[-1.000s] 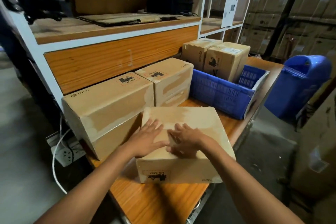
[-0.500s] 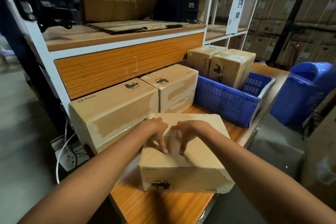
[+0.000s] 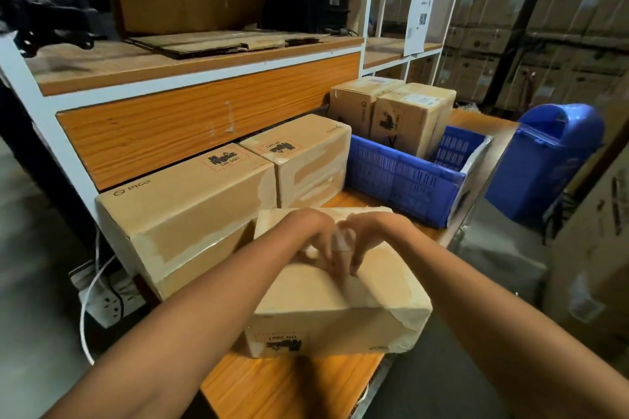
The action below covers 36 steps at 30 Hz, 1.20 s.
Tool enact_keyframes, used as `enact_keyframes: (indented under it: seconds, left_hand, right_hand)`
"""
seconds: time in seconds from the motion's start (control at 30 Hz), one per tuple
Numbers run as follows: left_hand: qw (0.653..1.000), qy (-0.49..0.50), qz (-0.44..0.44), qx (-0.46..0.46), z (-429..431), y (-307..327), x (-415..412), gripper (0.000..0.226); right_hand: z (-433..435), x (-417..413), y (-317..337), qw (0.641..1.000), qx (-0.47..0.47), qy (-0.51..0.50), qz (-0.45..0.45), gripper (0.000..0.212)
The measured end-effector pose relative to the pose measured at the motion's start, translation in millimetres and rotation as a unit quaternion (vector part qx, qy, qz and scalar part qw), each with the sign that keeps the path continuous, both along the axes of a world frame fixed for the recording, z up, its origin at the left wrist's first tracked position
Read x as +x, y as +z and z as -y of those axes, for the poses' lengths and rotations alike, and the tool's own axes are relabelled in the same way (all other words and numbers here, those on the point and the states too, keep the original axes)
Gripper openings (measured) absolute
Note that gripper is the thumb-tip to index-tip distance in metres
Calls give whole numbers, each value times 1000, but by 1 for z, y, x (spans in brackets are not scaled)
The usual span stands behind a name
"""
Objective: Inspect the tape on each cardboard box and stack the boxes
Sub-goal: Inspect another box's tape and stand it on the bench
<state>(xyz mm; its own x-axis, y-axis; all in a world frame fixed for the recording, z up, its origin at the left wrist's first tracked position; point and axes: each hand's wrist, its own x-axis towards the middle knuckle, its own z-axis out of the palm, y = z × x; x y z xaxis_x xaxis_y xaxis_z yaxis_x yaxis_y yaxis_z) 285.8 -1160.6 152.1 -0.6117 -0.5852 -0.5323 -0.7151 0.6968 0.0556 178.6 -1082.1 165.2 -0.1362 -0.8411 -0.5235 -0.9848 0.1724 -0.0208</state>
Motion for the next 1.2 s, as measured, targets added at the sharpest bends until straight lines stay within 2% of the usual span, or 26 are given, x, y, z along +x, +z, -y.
enact_keyframes:
  seconds: [0.03,0.1,0.17,0.23,0.33,0.47,0.53,0.67,0.73,0.87,0.93,1.03,1.2]
  left_hand:
    - [1000,-1,-20,0,-2,2,-3,69]
    - [998,-12,-61,-24,-6,-7,-8,91]
    - [995,-31,-76,-49,-14,-24,-9,111]
    - [994,-26,-90,-63,-17,-41,-8,116]
    - [992,-26,-107,-66,-17,-39,-2,108]
    - [991,-71,-106,-34,-20,-24,2,89]
    - [993,-74,-91,-14,-29,-28,4,90]
    - [994,-78,-65,-34,-41,-42,13,99]
    - [993,-84,-76,-35,-42,-39,16,92]
    - [989,-102,-105,-18,-57,-38,21,69]
    - [988,-113,-94,-40,-67,-46,30,75]
    - [985,-124,-89,-79,-69,-57,40,75]
    - [986,-96,-133,-22,-55,-45,54,93]
  right_hand:
    - [-3,-3,5,1000,4,-3,3,84]
    - [-7,-15,3,1000,9,-11,-5,85]
    - [-11,-22,-7,999,15,-25,-15,100]
    - [-14,-25,-15,999,8,-30,-23,114]
    - [-15,-24,-11,1000,-4,-21,-9,108]
    - [-31,-26,-9,1000,8,-14,22,77]
    - [-42,-26,-14,999,10,-17,26,77]
    - [-51,-19,-16,1000,-6,-8,20,78]
    - [-53,-18,-13,999,-10,-16,31,70]
    - [-67,-16,-16,999,-37,-21,21,41]
    - [-74,-13,-23,998,-52,-19,12,35]
    - [-78,-11,-19,998,-56,-32,20,46]
    - [-77,5,-14,990,-110,-42,72,40]
